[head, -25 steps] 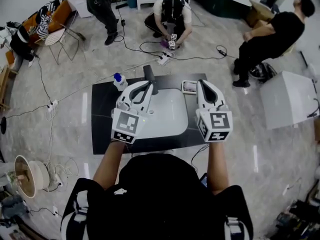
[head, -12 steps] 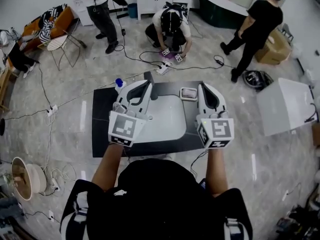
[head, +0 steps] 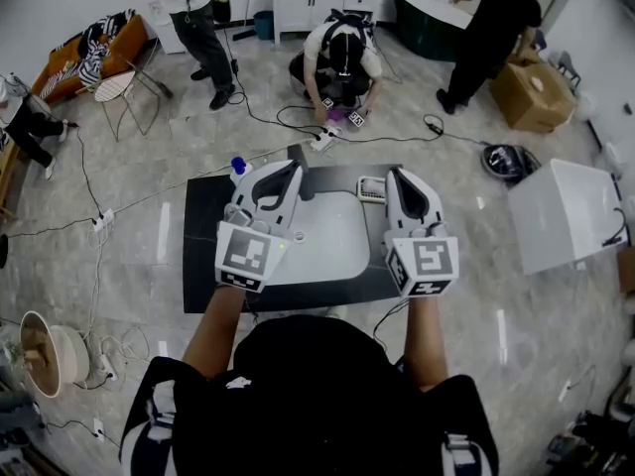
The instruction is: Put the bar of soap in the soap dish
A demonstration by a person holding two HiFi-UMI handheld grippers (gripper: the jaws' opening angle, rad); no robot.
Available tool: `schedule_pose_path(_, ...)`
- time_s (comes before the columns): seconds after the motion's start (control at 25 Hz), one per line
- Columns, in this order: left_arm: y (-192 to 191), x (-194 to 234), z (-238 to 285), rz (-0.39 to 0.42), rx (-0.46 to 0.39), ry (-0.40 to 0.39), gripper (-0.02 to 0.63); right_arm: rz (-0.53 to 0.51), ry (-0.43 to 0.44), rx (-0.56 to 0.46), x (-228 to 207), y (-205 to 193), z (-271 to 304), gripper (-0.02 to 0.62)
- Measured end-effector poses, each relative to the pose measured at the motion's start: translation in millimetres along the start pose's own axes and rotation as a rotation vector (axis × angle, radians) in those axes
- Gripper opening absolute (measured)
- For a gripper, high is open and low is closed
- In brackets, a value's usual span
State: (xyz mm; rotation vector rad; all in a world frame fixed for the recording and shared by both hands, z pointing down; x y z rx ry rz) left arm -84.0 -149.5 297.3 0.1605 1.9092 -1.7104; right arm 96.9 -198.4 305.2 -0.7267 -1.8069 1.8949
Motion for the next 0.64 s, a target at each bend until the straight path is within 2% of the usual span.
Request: schedule_pose_path(0.64, -2.3, 7.2, -0.5, 0.004, -0.005, -0.015, 0.025, -0.029, 0.012, -0.004, 14.3, 2.2, 8.4, 0.034)
Point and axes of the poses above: the fingertips, and each gripper's own axes: z forward along the fingers, x to its left, y out of its top, the point moved 4 cm from there along -z, backward along the fingers, and after that the axes turned 13 degrees about z, right-handed, at the moved point
